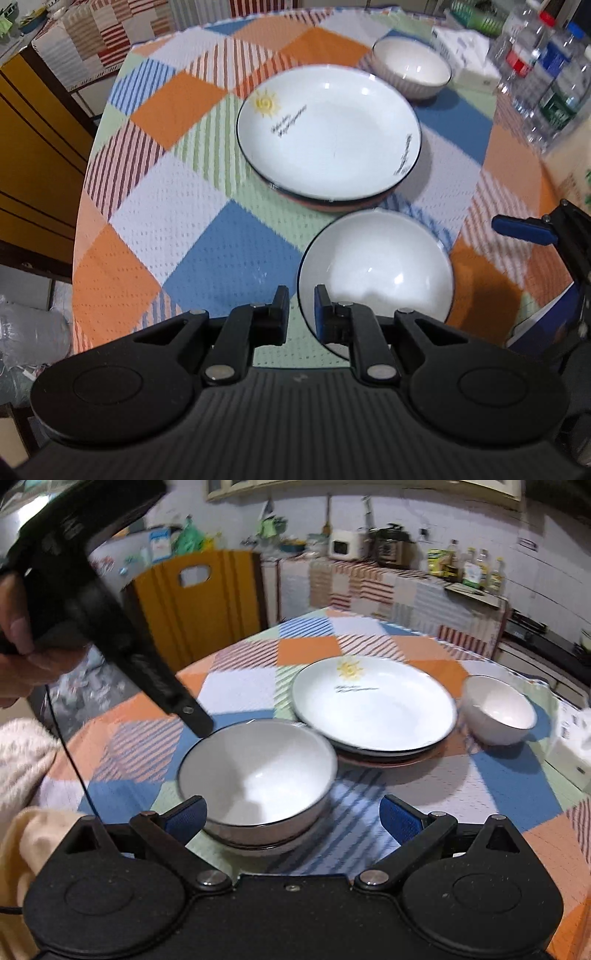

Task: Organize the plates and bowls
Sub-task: 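Grasp the rim of the white bowl by the tissue box with the right gripper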

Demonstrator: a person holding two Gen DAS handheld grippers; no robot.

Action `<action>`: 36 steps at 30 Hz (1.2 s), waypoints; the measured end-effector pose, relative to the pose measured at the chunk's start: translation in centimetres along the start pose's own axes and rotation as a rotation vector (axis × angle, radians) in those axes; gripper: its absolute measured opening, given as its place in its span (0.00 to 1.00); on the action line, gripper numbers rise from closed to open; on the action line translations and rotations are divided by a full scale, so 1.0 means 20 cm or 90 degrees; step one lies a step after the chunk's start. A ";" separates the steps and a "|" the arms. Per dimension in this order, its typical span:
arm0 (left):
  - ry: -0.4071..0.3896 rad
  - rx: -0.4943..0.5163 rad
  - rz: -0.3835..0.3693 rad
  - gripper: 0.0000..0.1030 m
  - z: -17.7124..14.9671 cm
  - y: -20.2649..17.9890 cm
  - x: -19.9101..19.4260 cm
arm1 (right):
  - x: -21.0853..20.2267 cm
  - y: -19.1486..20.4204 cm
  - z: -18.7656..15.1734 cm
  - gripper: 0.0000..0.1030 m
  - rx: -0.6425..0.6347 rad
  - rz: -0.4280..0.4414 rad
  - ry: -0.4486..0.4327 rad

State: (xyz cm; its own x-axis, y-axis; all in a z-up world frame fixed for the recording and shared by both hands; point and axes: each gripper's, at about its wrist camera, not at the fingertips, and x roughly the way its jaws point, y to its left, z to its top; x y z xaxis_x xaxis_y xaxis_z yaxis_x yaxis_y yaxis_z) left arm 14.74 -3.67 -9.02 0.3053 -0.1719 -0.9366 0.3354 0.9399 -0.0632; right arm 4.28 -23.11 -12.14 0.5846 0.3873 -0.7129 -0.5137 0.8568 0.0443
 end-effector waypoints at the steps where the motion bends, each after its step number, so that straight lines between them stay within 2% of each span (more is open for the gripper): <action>1: -0.004 -0.003 -0.007 0.13 0.01 0.00 -0.02 | -0.02 -0.03 0.00 0.99 0.014 -0.001 -0.008; 5: -0.031 0.027 -0.029 0.13 0.05 -0.01 -0.09 | -0.10 -0.18 0.05 0.98 0.066 0.012 -0.030; 10: -0.047 0.050 -0.061 0.13 0.10 -0.01 -0.15 | -0.23 -0.30 0.15 0.98 0.093 0.030 -0.071; 12: -0.063 0.064 -0.055 0.16 0.14 -0.03 -0.18 | -0.27 -0.34 0.20 0.98 0.095 0.033 -0.081; 13: -0.074 0.071 -0.052 0.18 0.16 -0.04 -0.19 | -0.28 -0.37 0.23 0.98 0.093 0.027 -0.087; 15: -0.095 0.078 -0.050 0.32 0.20 -0.04 -0.20 | -0.29 -0.41 0.28 0.98 0.085 0.003 -0.096; 17: -0.112 0.079 -0.052 0.36 0.24 -0.05 -0.20 | -0.28 -0.44 0.31 0.98 0.078 -0.033 -0.110; 20: -0.121 0.093 -0.043 0.36 0.32 -0.05 -0.17 | -0.25 -0.53 0.35 0.98 0.073 -0.073 -0.137; 24: -0.148 0.118 -0.035 0.36 0.44 -0.05 -0.10 | -0.15 -0.71 0.43 0.92 0.132 -0.098 -0.091; 29: -0.149 0.114 -0.053 0.35 0.60 -0.06 0.04 | 0.01 -0.98 0.48 0.84 0.291 -0.061 -0.028; 31: -0.150 0.109 -0.069 0.35 0.66 -0.07 0.10 | 0.09 -1.06 0.47 0.77 0.336 -0.064 -0.006; 36: -0.160 0.045 -0.142 0.35 0.80 -0.10 0.23 | 0.28 -1.19 0.41 0.71 0.421 -0.079 0.038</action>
State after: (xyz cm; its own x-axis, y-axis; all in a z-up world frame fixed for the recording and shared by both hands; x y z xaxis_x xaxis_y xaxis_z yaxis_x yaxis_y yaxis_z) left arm 29.78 -11.01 -7.66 0.4241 -0.4469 -0.7877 0.4770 0.8496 -0.2252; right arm 24.95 -38.51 -11.53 0.5692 0.2692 -0.7769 0.0585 0.9292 0.3648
